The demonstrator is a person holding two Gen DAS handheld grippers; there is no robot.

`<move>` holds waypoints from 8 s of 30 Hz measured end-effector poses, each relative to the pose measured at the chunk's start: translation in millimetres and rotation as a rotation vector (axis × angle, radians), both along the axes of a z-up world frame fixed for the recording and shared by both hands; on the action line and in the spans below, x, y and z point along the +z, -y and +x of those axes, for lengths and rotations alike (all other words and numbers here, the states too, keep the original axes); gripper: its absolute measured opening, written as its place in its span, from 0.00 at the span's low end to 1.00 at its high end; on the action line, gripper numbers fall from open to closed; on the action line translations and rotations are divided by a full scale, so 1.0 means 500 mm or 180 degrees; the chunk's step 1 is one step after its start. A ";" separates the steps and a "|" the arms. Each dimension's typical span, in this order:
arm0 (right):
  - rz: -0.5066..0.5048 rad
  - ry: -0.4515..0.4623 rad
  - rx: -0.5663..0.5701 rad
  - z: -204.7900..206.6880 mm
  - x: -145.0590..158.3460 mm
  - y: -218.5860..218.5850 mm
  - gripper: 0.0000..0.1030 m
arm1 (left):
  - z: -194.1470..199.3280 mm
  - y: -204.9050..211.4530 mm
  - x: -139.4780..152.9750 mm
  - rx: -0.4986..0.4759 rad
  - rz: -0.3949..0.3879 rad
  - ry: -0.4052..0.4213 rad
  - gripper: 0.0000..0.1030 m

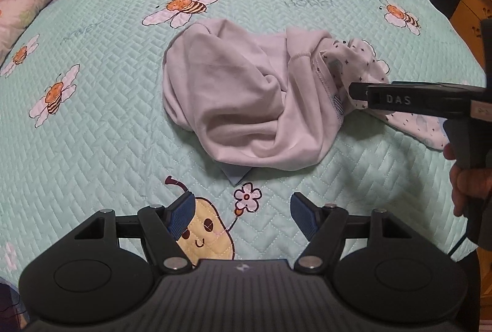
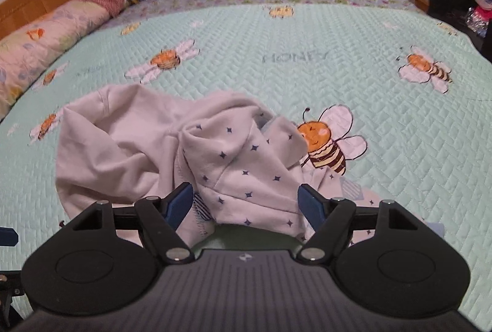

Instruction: Fold clothes

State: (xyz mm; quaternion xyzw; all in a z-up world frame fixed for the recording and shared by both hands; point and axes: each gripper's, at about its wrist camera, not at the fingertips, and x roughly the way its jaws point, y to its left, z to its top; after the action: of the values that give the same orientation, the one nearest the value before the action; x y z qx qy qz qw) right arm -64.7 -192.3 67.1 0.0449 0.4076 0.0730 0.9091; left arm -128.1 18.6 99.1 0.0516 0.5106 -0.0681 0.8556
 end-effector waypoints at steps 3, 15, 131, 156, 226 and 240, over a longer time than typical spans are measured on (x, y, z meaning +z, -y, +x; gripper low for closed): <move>0.0027 -0.0141 0.0003 0.019 -0.010 0.004 0.52 | -0.001 0.012 0.000 0.0010 0.0044 -0.0034 0.69; 0.0225 -0.0104 0.0105 0.025 -0.020 0.018 0.07 | -0.006 0.042 0.004 0.0014 0.0186 -0.0081 0.69; 0.1696 -0.0525 0.1138 0.068 0.041 -0.354 0.04 | -0.128 -0.148 -0.012 0.0545 0.0067 0.0041 0.12; 0.1563 -0.1011 0.1179 -0.135 -0.058 -0.248 0.35 | -0.104 -0.133 0.036 0.0426 0.0171 0.0162 0.27; 0.1437 0.0160 -0.0567 -0.064 0.052 0.088 0.39 | -0.050 -0.124 -0.022 0.0429 0.0113 -0.0168 0.38; 0.0814 0.0229 0.0879 0.013 0.018 -0.253 0.06 | -0.075 -0.216 -0.013 0.0822 0.0029 -0.0216 0.41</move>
State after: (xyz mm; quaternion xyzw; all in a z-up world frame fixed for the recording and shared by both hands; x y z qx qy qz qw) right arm -58.0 -65.9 75.9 0.1011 0.3645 0.2498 0.8914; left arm -165.7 126.8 92.7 -0.0130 0.5419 0.0432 0.8392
